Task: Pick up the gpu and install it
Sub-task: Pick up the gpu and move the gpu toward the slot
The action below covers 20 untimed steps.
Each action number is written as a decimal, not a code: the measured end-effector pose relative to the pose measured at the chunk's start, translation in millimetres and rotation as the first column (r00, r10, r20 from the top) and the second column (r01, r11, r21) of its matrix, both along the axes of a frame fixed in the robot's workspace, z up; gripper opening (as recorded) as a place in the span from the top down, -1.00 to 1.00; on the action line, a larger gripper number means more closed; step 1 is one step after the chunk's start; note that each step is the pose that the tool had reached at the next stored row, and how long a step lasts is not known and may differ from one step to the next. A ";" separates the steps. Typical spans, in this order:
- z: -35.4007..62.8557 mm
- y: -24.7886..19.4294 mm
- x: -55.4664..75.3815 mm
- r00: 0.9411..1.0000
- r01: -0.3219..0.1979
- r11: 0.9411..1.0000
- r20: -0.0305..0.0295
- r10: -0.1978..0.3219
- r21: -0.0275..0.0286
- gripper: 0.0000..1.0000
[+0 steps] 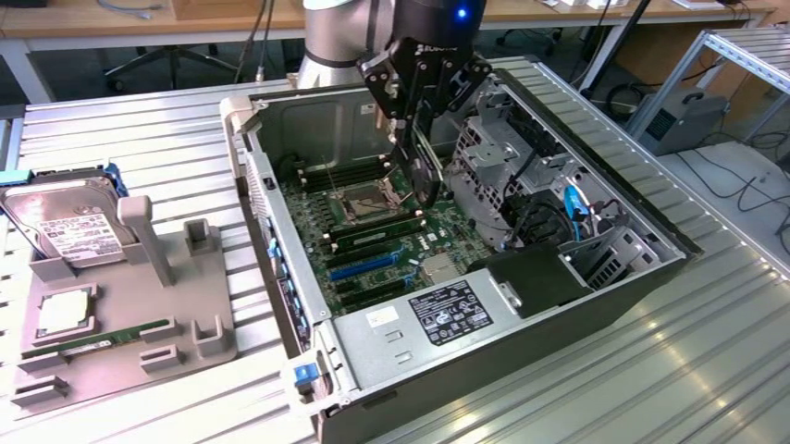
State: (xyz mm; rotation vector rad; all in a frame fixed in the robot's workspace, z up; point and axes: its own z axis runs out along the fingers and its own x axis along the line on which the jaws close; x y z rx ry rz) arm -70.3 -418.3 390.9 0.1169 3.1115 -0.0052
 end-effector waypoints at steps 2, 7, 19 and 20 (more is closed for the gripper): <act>-2.0 0.0 0.1 1.000 0.000 1.000 0.000 0.000 0.000 0.47; -7.0 0.0 0.5 1.000 0.000 1.000 0.000 0.000 0.000 0.47; -21.9 0.0 2.2 1.000 0.000 1.000 0.000 0.000 0.000 0.47; -22.8 0.0 2.3 1.000 0.000 1.000 0.000 0.000 0.000 0.47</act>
